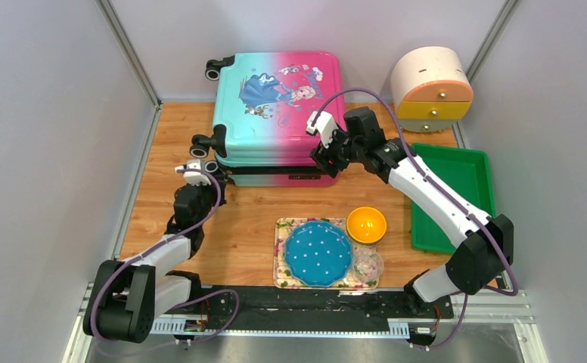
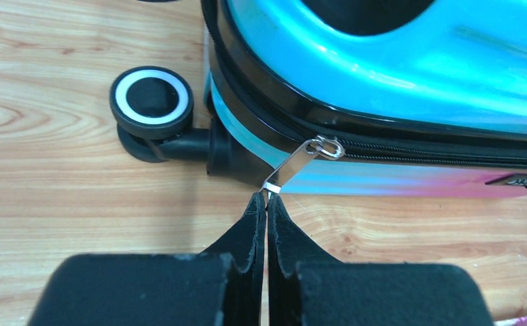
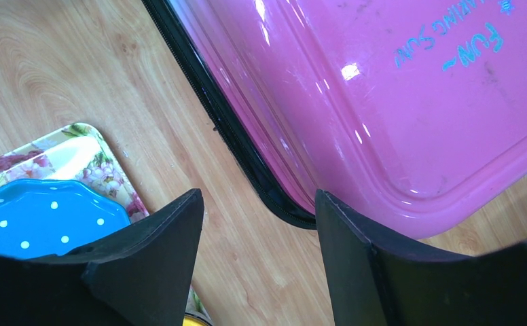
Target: Open, take out, and arrange the luggage
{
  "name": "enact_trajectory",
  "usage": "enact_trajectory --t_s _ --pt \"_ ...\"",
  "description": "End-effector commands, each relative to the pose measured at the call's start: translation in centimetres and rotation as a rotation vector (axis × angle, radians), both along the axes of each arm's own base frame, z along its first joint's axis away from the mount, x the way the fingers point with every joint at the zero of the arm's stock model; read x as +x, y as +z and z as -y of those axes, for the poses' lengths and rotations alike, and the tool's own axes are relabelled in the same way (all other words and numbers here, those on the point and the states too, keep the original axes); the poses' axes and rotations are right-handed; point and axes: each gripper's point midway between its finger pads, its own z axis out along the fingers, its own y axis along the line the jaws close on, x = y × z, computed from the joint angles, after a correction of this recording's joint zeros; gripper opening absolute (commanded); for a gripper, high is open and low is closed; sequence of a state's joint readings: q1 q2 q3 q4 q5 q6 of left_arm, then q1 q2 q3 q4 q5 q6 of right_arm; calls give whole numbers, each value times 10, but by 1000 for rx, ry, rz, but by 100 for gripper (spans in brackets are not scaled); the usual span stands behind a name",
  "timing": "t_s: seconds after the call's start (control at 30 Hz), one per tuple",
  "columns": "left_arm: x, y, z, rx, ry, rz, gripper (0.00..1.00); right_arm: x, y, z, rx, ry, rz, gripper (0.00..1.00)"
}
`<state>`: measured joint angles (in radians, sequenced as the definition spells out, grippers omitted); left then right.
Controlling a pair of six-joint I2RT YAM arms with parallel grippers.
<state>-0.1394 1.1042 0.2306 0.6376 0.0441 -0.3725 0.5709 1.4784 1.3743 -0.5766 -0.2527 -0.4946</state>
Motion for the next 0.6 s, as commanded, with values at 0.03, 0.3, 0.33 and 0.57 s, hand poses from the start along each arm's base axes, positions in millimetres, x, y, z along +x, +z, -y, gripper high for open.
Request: enact_trajectory --t_s 0.03,0.3,0.33,0.57 --pt "14 6 -35 90 126 16 0 -1 13 -1 12 11 30 66" --pt "30 20 -81 164 185 50 0 -4 11 6 -10 9 41 65" --pt "33 25 -80 162 161 63 0 -4 11 8 -14 8 42 65" --pt "55 44 -97 171 118 147 0 -2 12 11 -18 4 49 64"
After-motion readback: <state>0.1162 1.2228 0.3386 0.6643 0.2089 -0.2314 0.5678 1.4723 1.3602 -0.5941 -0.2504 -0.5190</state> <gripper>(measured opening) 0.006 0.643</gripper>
